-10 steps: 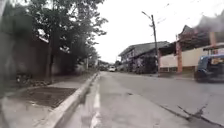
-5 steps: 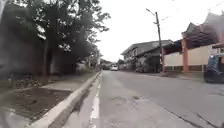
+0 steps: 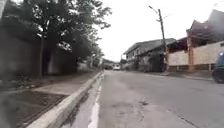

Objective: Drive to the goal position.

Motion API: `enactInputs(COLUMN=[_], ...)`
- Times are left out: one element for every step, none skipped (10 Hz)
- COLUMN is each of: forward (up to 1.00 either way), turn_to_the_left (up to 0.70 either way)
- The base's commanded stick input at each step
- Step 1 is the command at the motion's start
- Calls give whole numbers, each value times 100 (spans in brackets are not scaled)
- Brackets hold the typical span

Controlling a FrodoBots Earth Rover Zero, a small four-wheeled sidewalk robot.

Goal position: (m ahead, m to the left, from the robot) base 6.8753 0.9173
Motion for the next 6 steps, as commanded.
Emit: enactInputs(forward=[70, 70, 70, 70, 70, 70], turn_to_the_left=[-35, -35, -25, 0, 0, 0])
